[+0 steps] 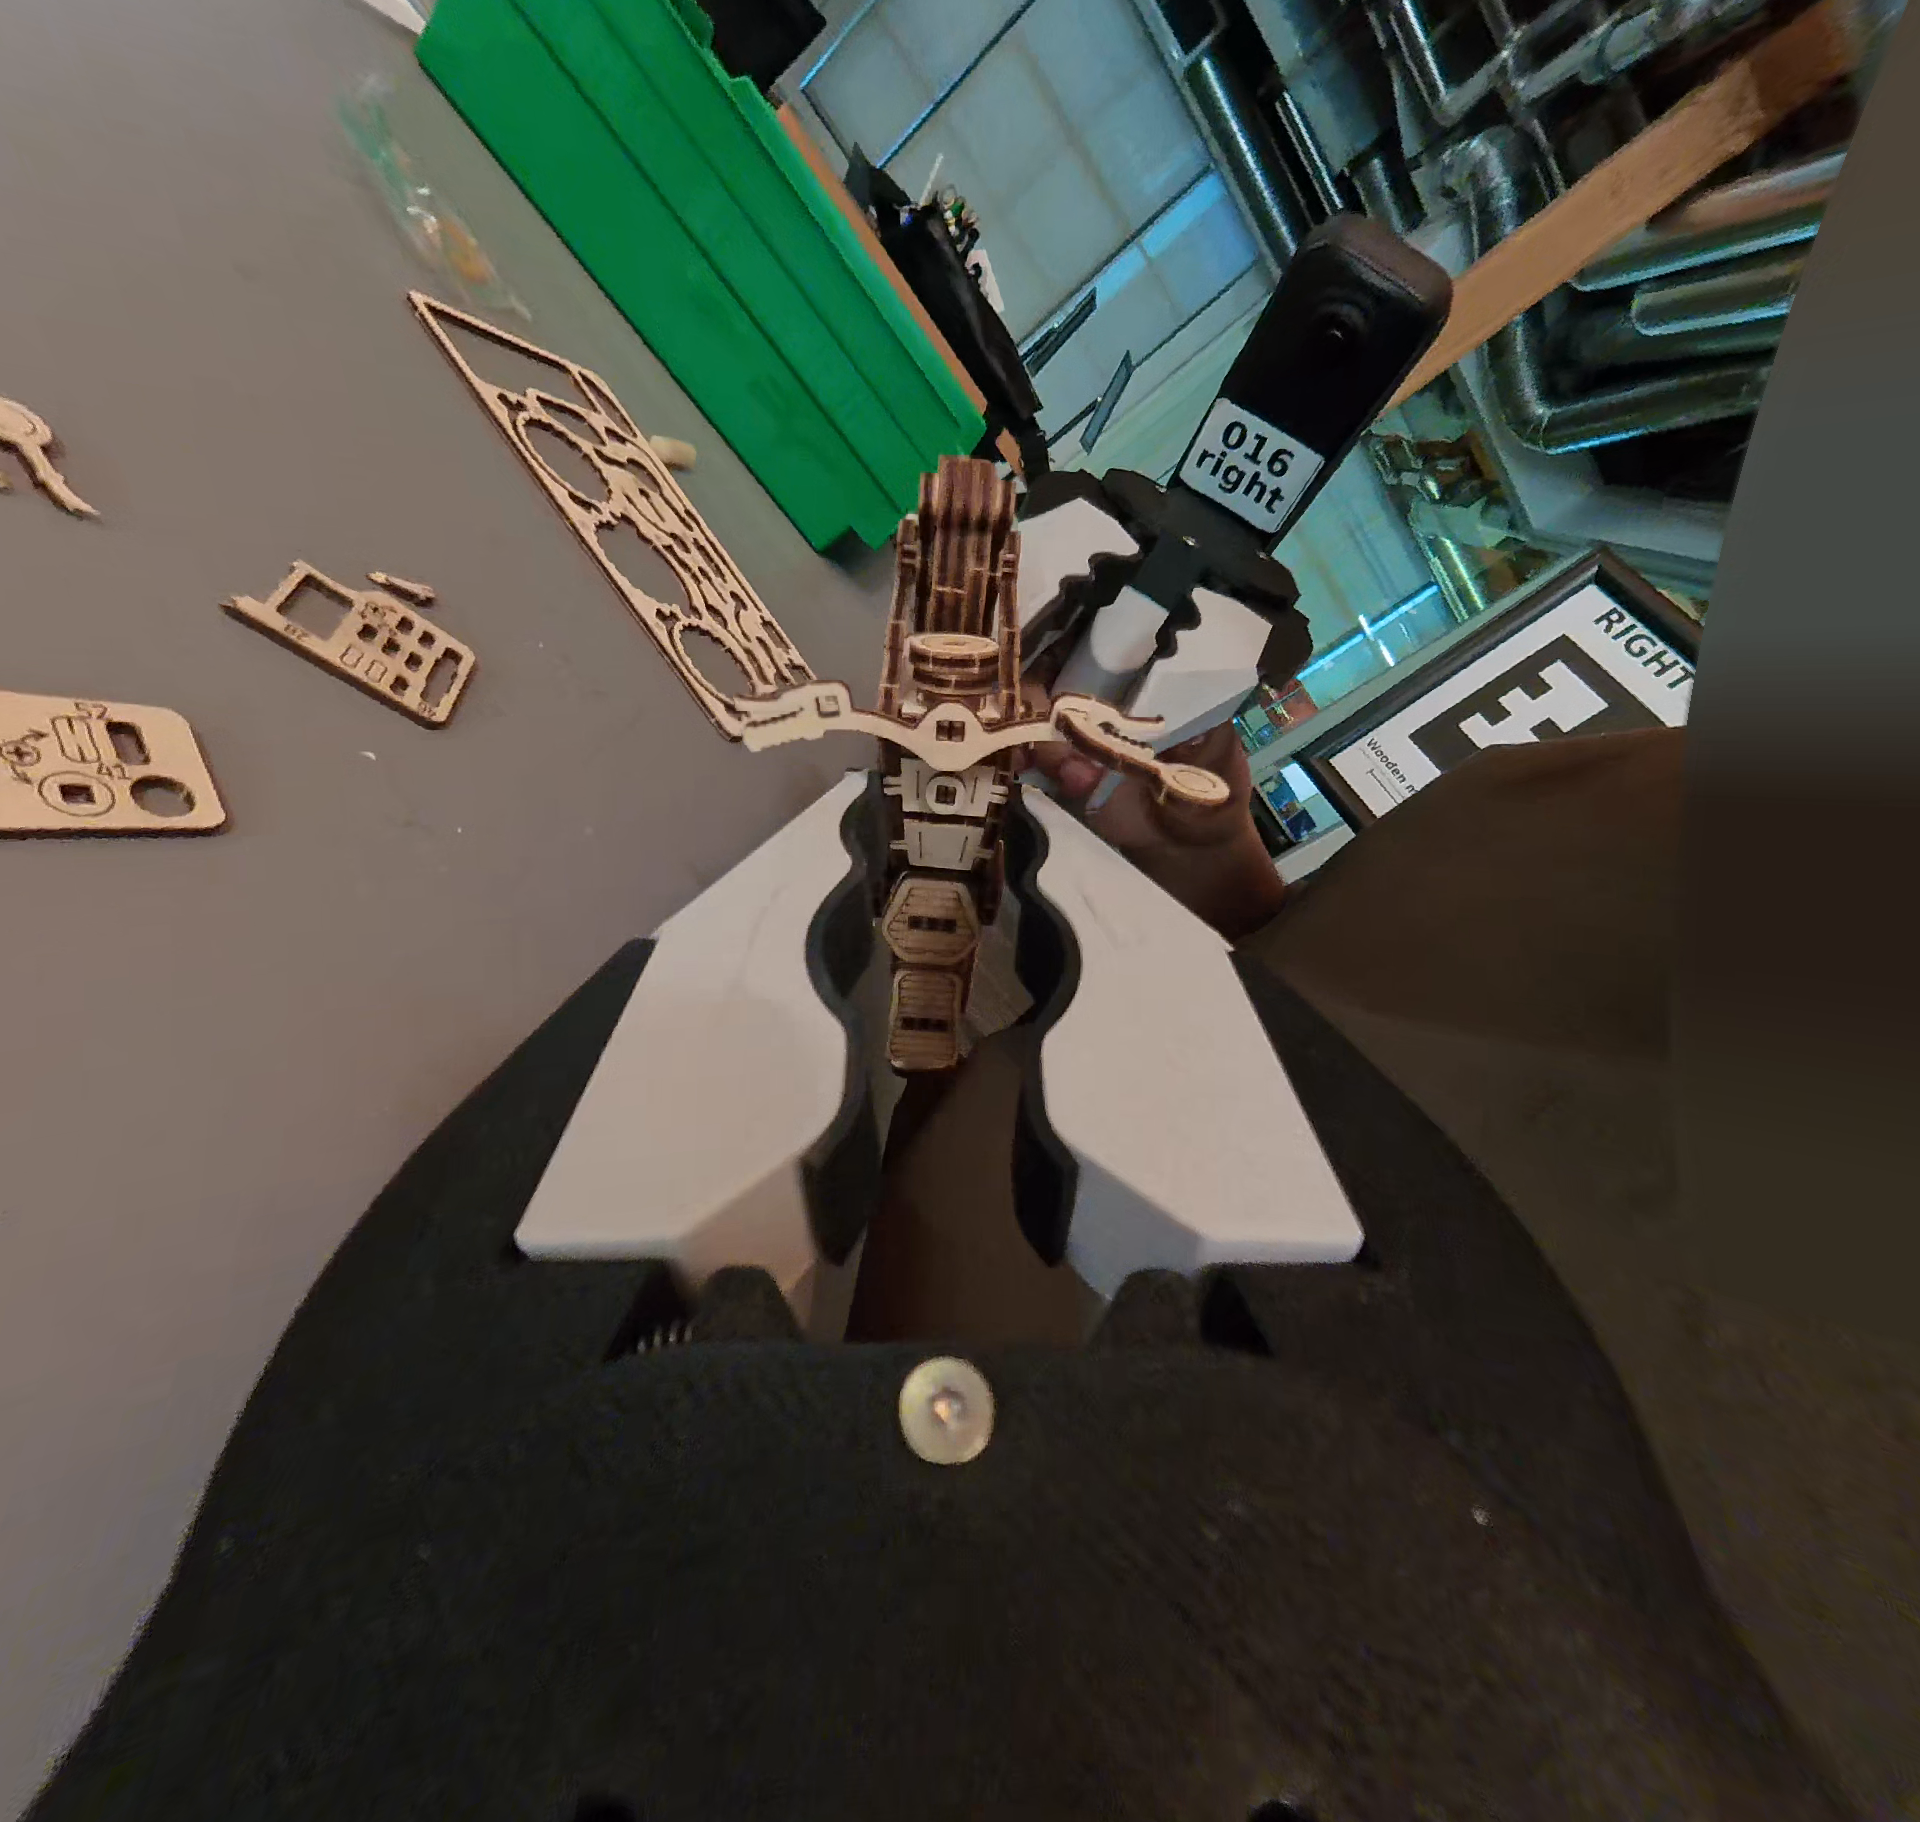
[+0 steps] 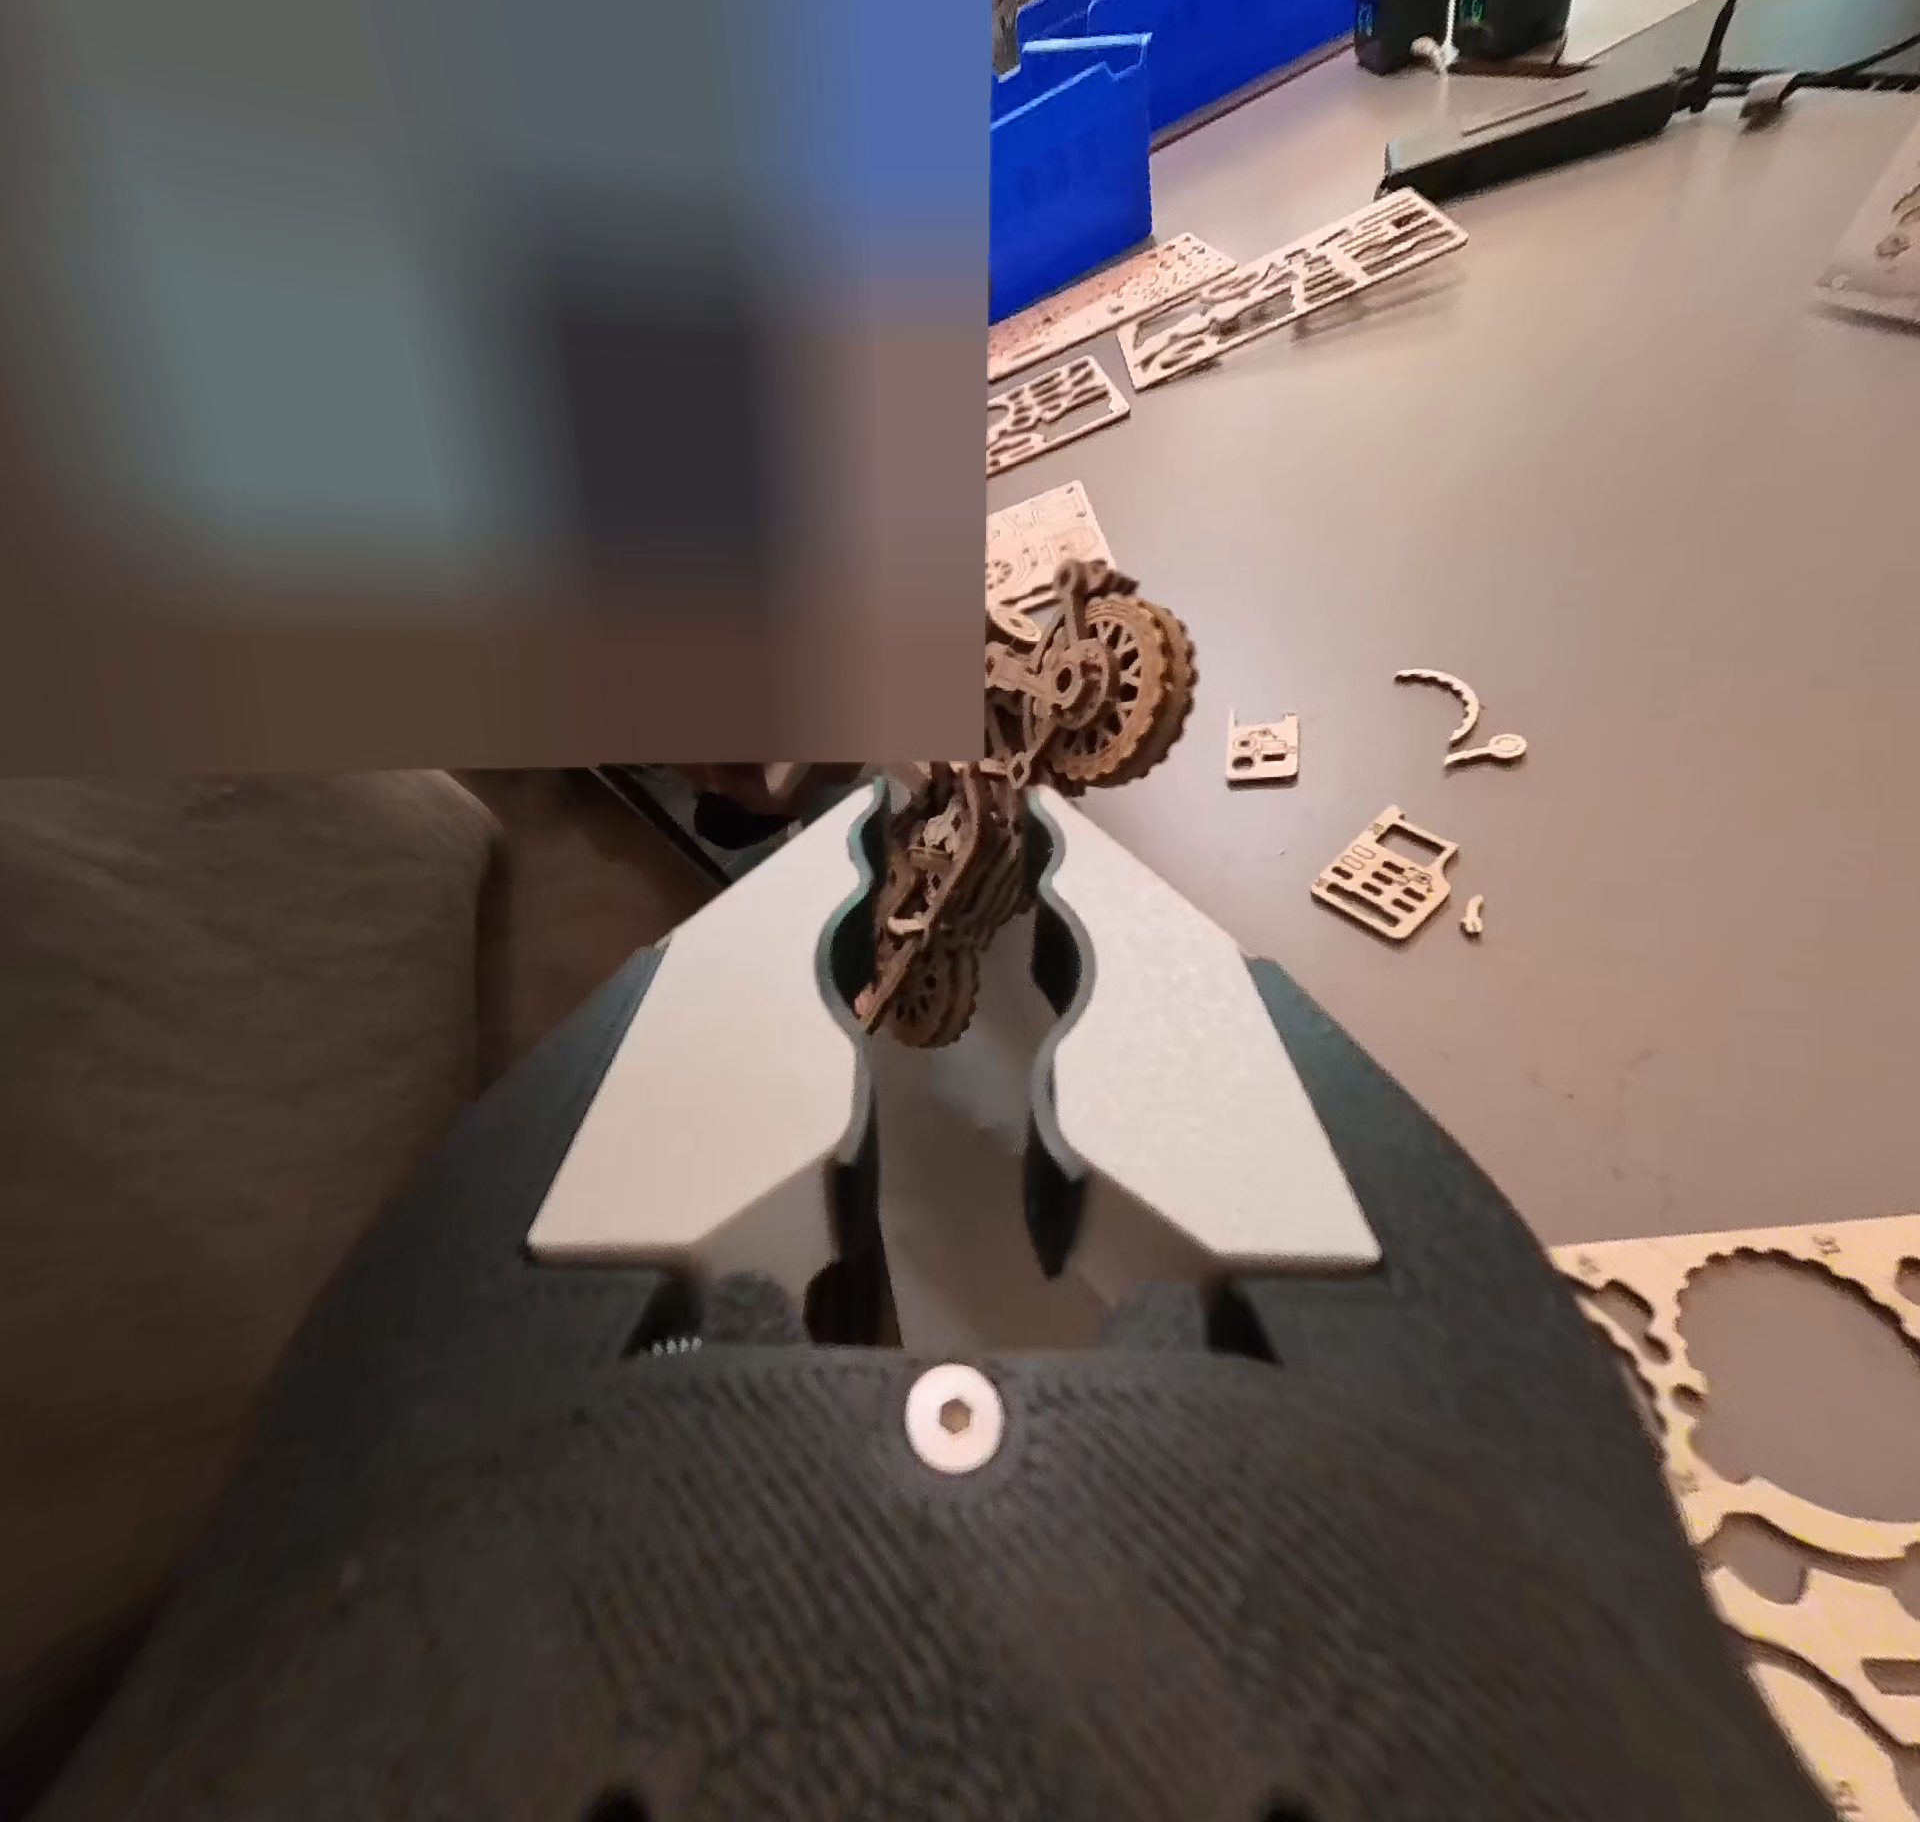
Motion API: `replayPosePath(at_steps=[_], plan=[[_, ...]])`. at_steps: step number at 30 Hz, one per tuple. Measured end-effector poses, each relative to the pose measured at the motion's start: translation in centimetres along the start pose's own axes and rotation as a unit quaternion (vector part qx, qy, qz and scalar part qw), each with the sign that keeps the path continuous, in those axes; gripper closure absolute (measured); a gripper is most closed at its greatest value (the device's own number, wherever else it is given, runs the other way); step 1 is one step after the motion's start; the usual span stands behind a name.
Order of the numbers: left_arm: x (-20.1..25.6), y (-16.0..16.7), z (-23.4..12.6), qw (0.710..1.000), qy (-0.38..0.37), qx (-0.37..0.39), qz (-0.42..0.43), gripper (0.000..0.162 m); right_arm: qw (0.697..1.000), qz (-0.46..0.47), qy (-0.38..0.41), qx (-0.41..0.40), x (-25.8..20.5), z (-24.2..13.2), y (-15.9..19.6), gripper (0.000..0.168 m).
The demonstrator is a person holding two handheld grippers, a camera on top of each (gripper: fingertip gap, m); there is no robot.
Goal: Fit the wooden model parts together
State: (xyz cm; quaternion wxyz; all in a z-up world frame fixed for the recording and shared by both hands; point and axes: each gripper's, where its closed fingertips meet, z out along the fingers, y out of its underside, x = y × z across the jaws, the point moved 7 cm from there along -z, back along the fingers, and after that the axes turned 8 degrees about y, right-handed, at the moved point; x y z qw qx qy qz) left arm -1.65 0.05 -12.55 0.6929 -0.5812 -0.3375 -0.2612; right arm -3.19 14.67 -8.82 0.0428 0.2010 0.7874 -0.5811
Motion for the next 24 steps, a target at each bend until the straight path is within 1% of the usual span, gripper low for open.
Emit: replayPosePath(at_steps=[2,6,10,17,20,24], plan=[[0.2,0.0,0.0,1.000,0.003,0.001,0.008,0.143,1.000,-0.001,0.006,0.015,0.1,-0.3,-0.3,0.145],[0.6,-0.3,-0.1,1.000,0.012,0.011,0.024,0.143,1.000,0.008,0.024,0.016,0.6,-0.4,-0.1,0.140],[0.9,-0.3,0.0,0.999,0.020,0.013,0.033,0.143,0.998,0.050,-0.011,0.028,0.6,-0.3,0.1,0.136],[1.5,-0.1,0.4,0.998,0.046,0.006,0.045,0.143,0.984,0.136,-0.099,0.059,0.7,-0.1,0.4,0.138],[1.6,0.0,0.4,0.997,0.053,0.003,0.048,0.143,0.983,0.141,-0.103,0.063,0.8,-0.1,0.5,0.144],[1.7,0.0,0.5,0.997,0.055,0.000,0.049,0.143,0.983,0.137,-0.104,0.062,0.8,-0.1,0.5,0.146]])
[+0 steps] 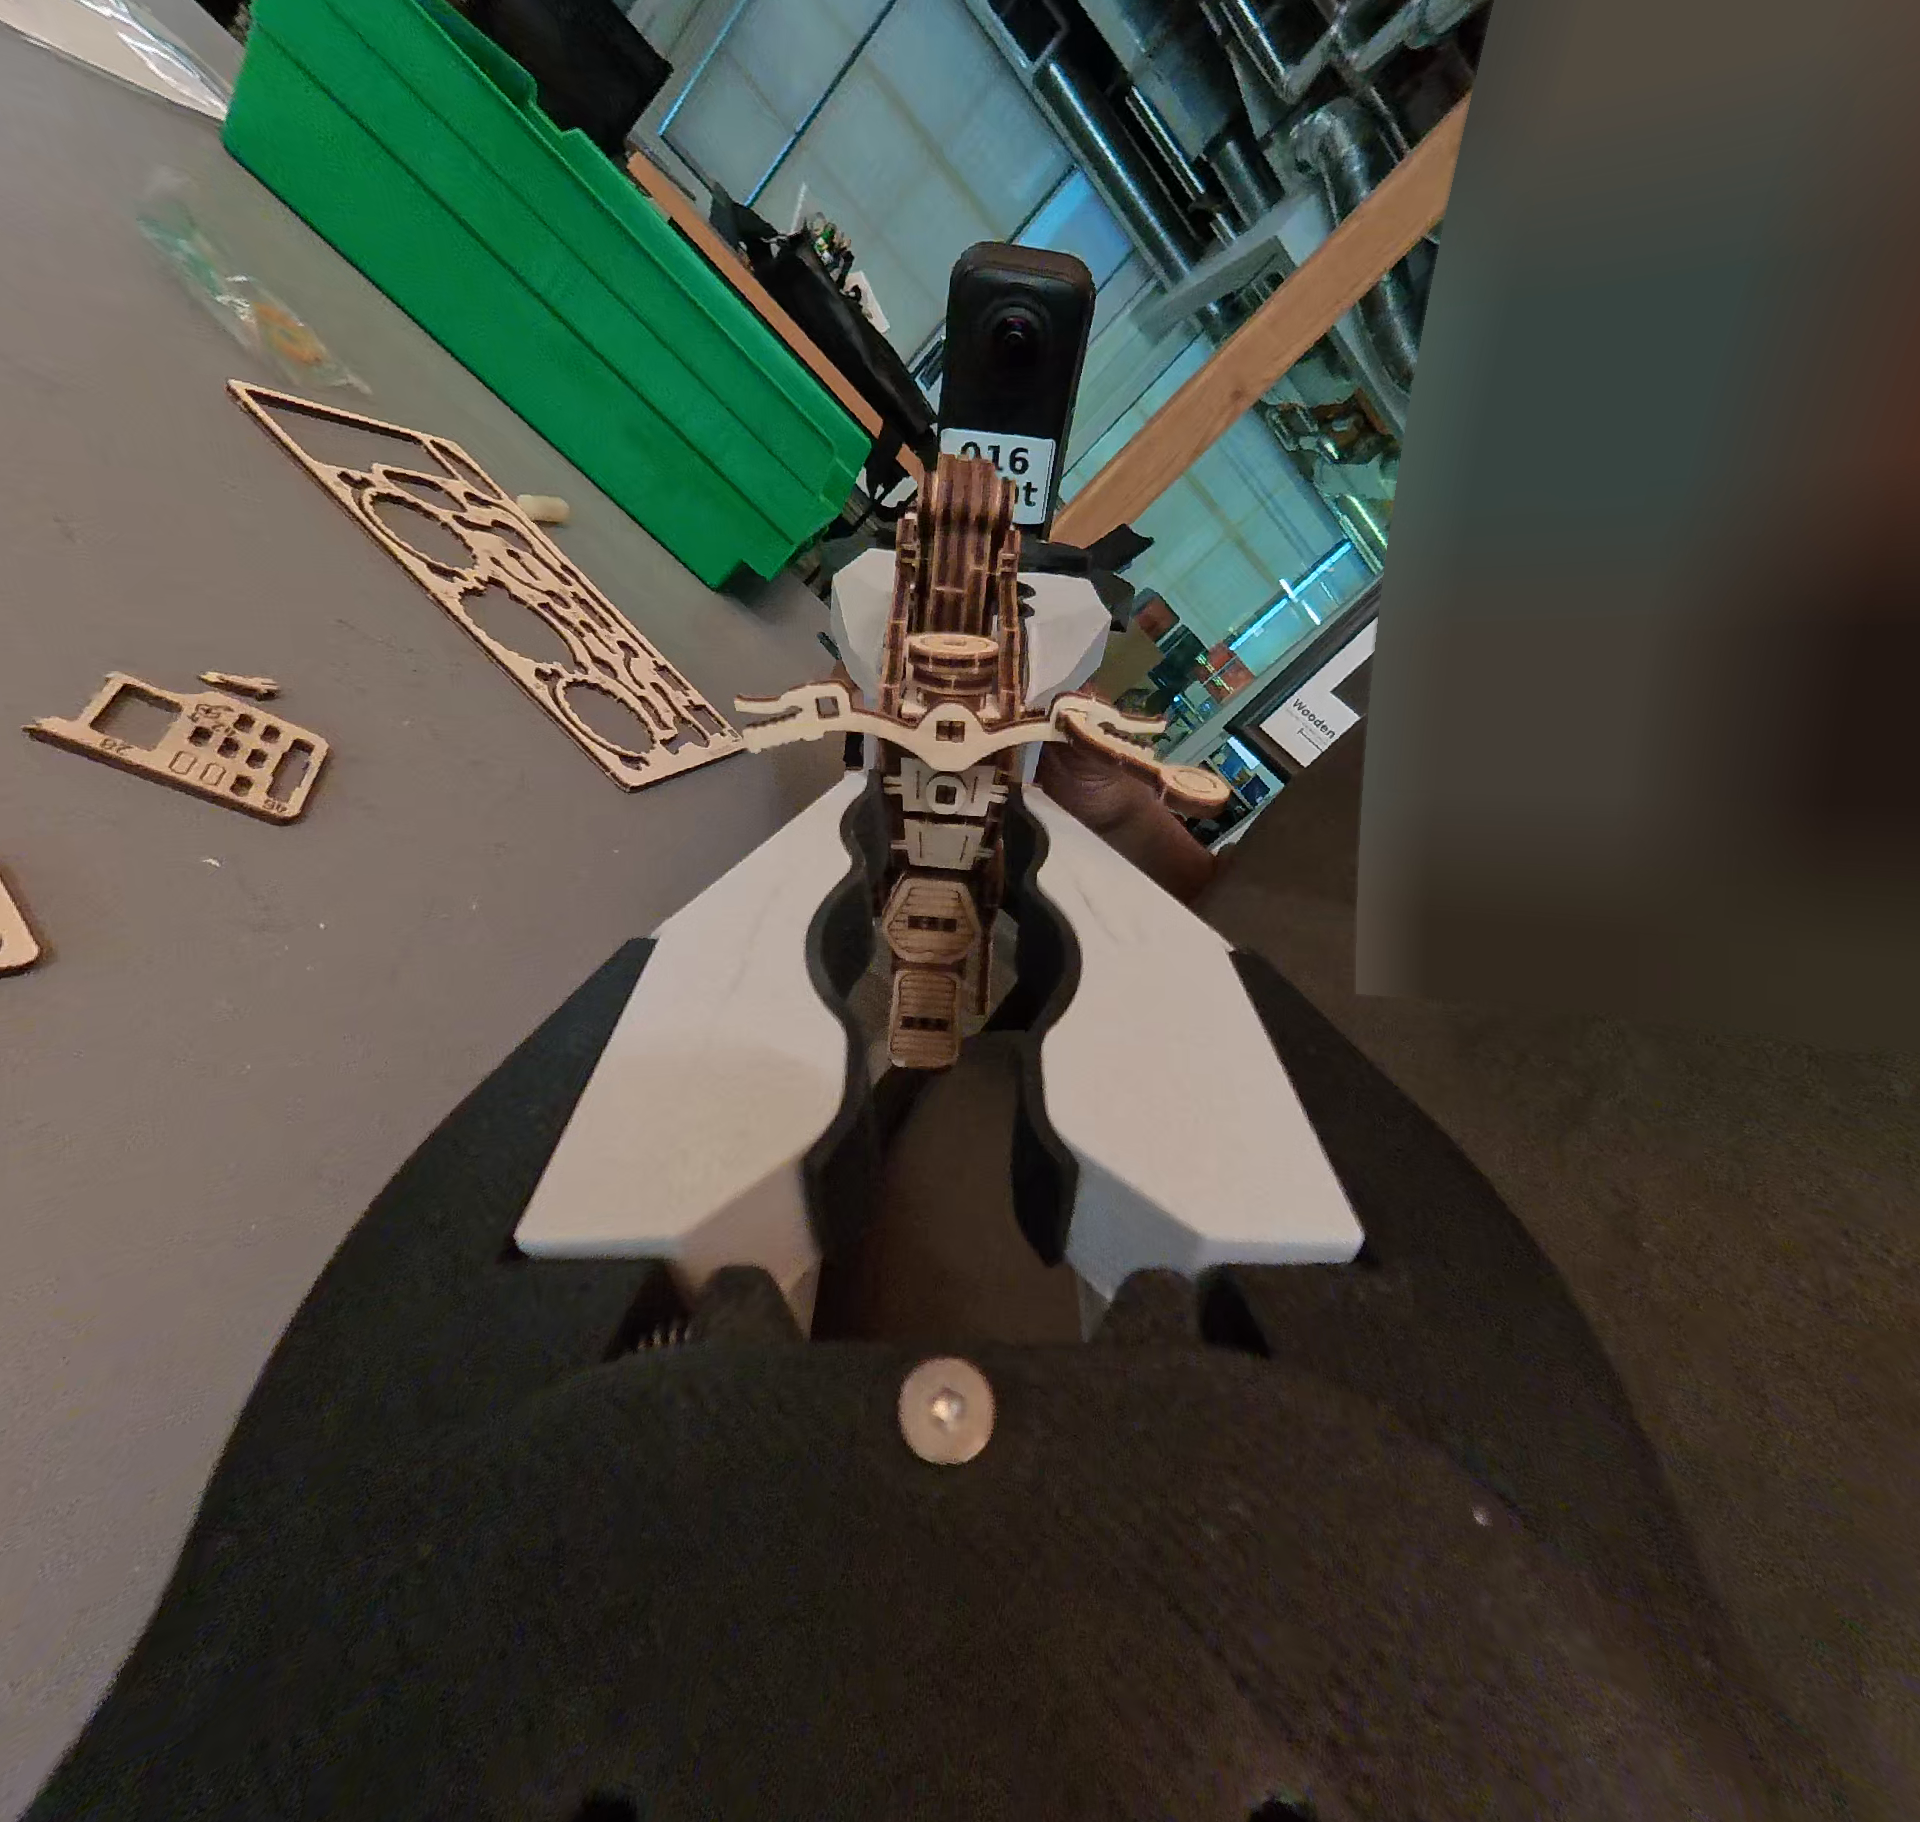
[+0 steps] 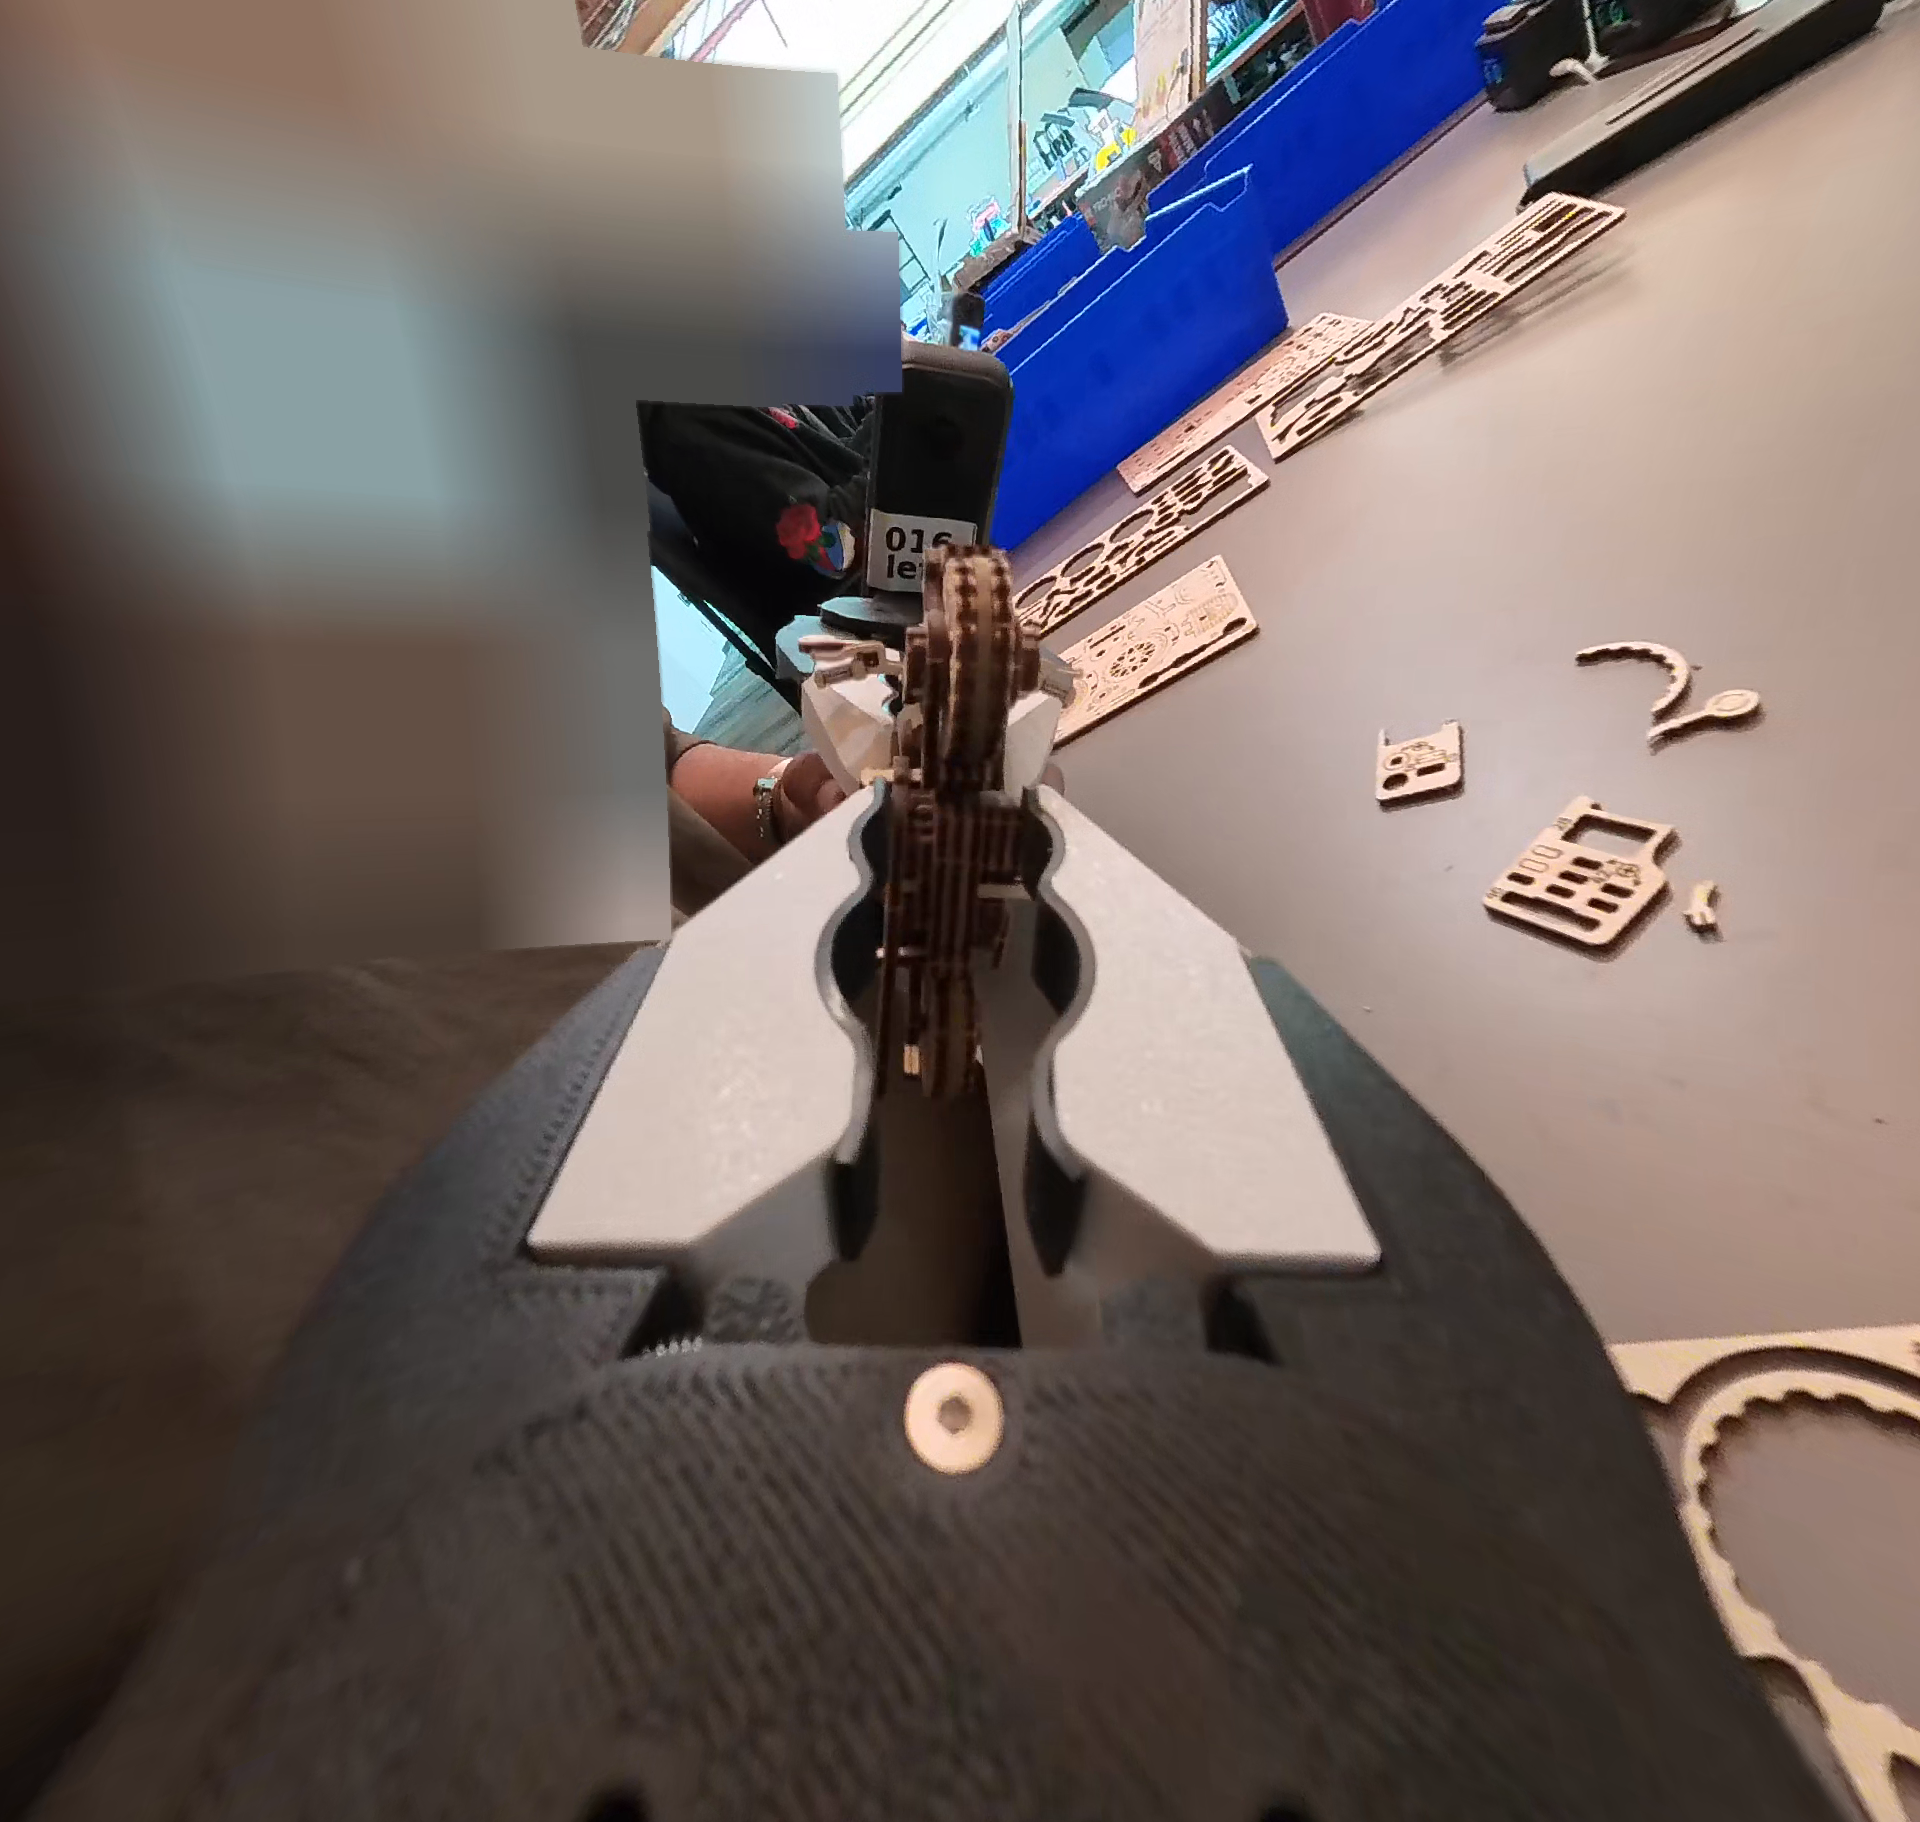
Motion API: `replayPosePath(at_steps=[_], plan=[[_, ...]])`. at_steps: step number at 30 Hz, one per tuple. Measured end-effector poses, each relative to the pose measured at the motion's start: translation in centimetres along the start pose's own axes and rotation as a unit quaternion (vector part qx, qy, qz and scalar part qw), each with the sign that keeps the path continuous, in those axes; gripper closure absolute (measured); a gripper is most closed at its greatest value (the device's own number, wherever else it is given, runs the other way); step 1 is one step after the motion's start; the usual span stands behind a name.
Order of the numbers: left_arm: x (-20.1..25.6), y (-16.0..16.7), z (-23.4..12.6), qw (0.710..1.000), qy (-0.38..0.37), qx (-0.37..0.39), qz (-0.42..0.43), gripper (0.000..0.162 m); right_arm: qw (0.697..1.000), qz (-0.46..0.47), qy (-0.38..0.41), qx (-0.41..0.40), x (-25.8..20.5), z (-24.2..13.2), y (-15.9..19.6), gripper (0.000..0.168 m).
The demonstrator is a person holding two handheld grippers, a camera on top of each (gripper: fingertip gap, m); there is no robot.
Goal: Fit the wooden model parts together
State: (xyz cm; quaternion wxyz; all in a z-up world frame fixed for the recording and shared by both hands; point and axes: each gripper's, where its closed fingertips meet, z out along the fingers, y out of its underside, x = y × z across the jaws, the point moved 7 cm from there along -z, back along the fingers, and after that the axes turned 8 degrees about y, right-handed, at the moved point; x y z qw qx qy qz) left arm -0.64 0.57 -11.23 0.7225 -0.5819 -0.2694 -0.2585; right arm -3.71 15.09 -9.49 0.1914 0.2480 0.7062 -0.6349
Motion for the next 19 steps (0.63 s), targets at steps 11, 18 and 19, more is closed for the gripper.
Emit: replayPosePath(at_steps=[11,18,19], plan=[[-0.1,-0.1,-0.1,1.000,-0.009,0.004,0.000,0.143,1.000,-0.006,0.014,0.008,0.1,-0.4,-0.4,0.139],[-1.5,-0.7,-1.1,0.997,-0.044,0.043,-0.044,0.143,0.993,-0.080,0.077,0.030,0.1,-1.2,-1.1,0.147],[-1.7,-0.8,-1.3,0.996,-0.045,0.052,-0.052,0.143,0.992,-0.093,0.084,0.026,0.0,-1.1,-1.1,0.150]])
